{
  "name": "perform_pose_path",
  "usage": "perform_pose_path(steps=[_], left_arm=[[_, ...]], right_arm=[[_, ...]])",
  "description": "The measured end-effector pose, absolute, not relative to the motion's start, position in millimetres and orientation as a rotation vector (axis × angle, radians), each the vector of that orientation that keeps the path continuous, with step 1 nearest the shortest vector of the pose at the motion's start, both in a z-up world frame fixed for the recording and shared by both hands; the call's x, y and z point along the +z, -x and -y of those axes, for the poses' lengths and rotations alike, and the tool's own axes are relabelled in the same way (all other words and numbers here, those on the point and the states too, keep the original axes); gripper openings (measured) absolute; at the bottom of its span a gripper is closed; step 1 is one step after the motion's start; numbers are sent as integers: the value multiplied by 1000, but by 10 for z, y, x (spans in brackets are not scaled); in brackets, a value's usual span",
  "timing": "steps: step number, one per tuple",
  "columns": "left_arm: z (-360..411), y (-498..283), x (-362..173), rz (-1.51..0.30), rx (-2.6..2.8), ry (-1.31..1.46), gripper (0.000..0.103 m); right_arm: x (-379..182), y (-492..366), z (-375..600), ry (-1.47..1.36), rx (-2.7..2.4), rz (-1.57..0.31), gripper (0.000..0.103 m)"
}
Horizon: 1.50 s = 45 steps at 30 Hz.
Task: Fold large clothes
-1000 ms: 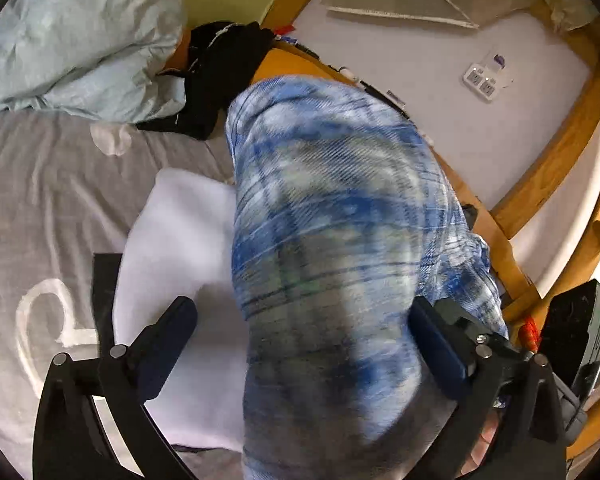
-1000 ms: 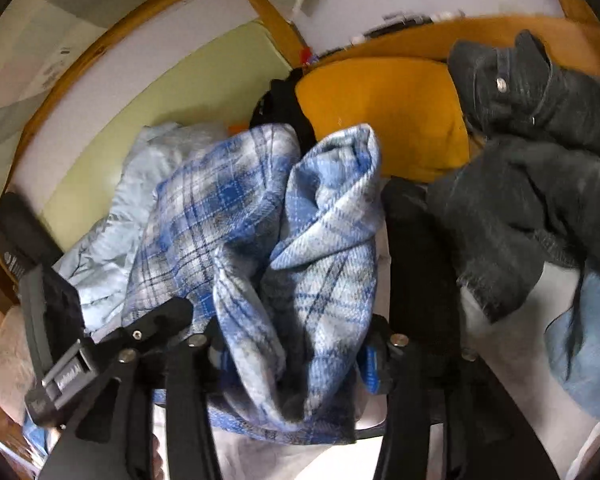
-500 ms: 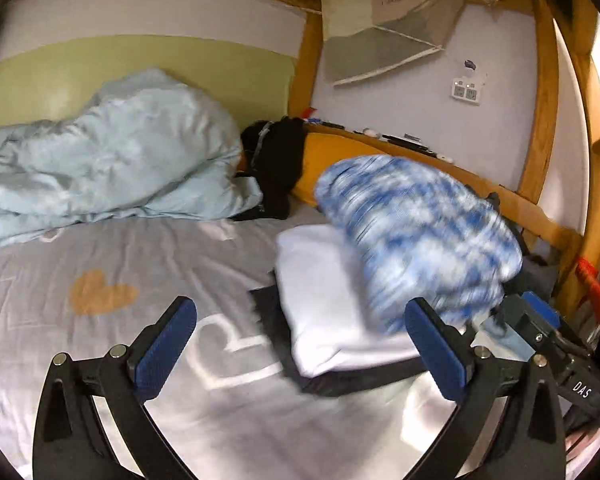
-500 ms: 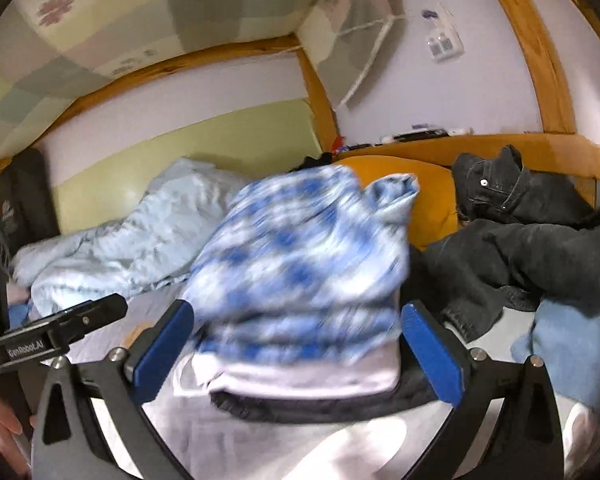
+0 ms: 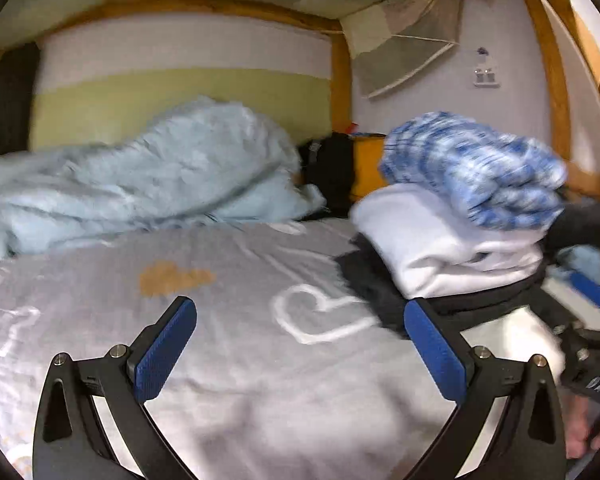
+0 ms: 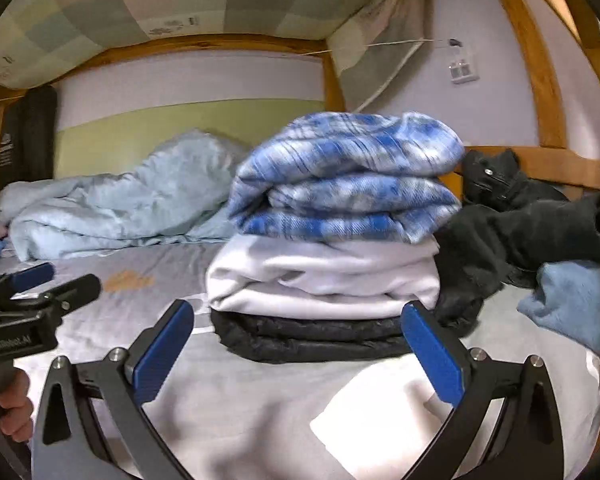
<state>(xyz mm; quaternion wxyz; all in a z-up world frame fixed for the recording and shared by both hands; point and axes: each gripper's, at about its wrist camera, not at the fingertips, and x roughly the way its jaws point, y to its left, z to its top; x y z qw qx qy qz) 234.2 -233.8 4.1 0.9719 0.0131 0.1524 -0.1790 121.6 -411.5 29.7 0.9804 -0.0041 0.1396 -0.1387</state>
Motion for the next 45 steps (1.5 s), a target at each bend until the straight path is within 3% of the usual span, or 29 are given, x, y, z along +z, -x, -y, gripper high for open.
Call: perform_pose_path(steps=[5, 45], left_arm=[[2329, -2460, -98, -355, -368, -37, 103], [2394, -2325, -88, -353, -426, -66, 103]], right_arm=[[138, -1316, 4136, 12, -330, -354, 103], [73, -1351, 3986, 105, -399, -375, 103]])
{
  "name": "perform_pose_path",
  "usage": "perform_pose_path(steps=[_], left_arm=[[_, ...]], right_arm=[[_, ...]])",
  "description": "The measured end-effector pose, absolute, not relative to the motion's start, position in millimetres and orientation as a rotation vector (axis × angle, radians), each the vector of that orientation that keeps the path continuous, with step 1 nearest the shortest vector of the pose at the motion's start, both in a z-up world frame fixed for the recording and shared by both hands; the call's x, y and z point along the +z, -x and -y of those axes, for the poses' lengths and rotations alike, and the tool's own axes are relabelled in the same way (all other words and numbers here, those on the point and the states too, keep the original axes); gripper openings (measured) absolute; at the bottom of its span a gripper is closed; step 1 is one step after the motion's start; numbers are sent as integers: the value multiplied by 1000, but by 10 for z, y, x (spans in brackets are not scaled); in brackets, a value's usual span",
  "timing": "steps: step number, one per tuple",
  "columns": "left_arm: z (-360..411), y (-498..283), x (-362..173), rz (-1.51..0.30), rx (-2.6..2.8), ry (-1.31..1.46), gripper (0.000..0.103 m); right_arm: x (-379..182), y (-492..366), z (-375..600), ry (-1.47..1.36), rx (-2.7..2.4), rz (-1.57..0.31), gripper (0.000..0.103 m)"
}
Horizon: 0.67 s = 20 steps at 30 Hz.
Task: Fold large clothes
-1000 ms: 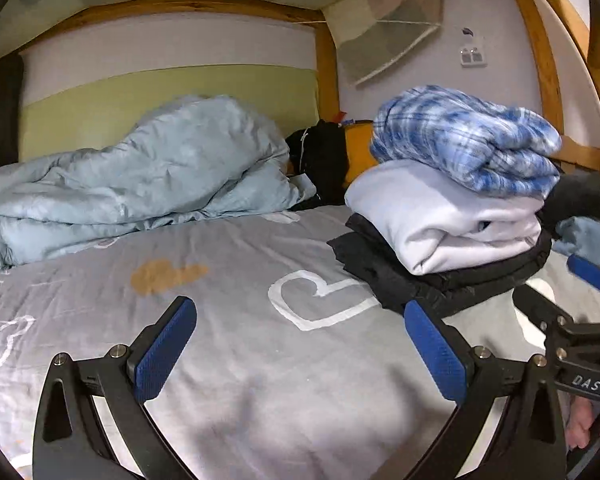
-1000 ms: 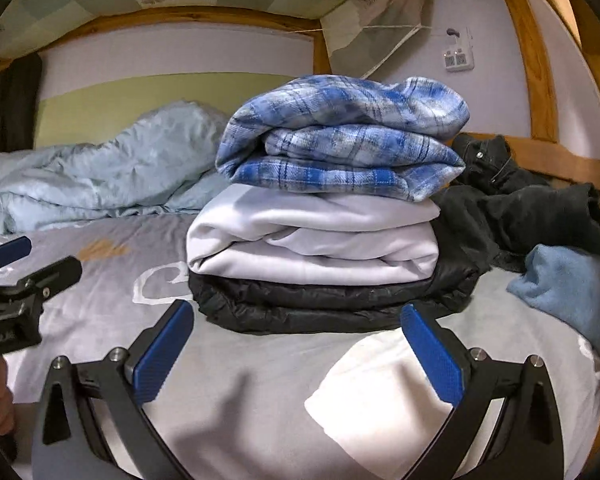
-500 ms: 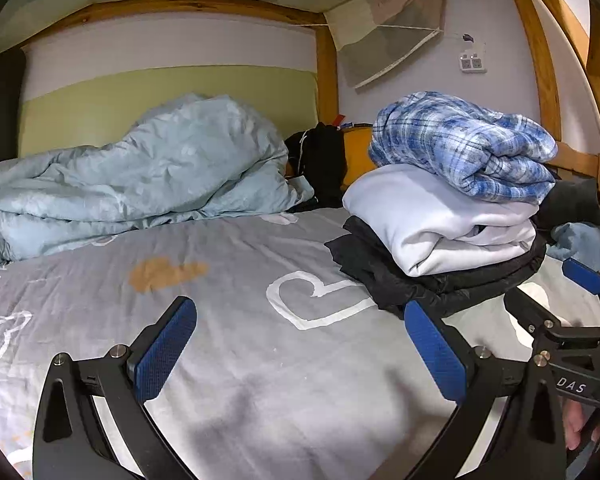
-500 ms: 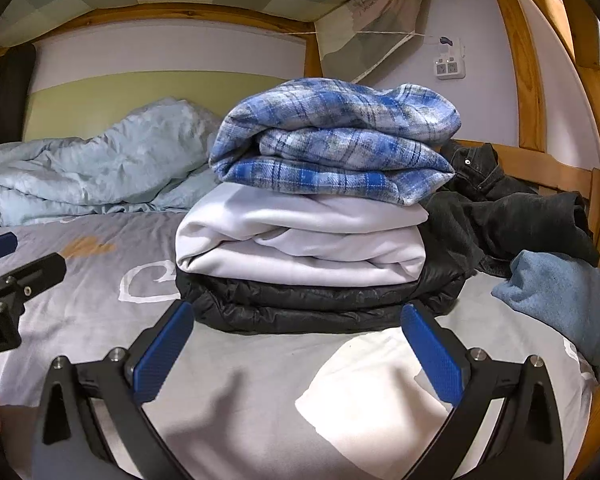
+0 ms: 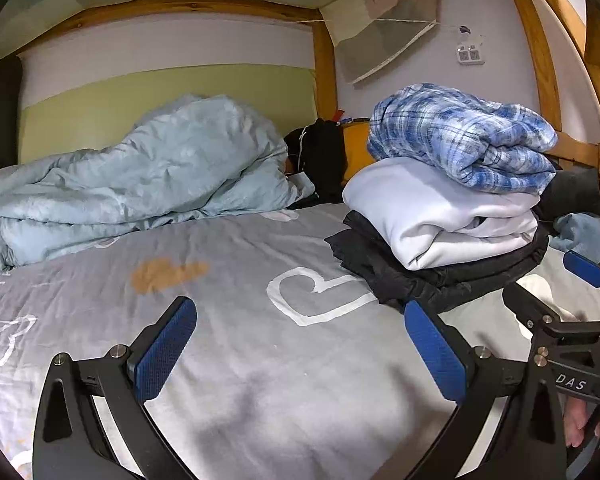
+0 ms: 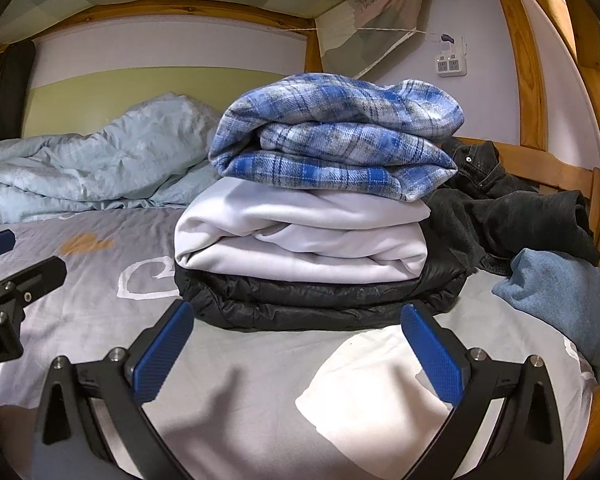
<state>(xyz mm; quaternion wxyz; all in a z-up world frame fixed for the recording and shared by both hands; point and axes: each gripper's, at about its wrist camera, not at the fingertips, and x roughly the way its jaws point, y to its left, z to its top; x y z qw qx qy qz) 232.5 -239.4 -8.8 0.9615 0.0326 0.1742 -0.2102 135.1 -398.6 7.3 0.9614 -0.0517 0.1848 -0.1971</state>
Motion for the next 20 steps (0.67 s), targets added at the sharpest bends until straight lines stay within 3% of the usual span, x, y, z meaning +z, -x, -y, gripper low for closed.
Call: perform_pose_path(steps=[20], left_arm=[[2368, -2402, -109, -395, -416, -55, 103]], right_arm=[[51, -1380, 3983, 104, -392, -384, 103]])
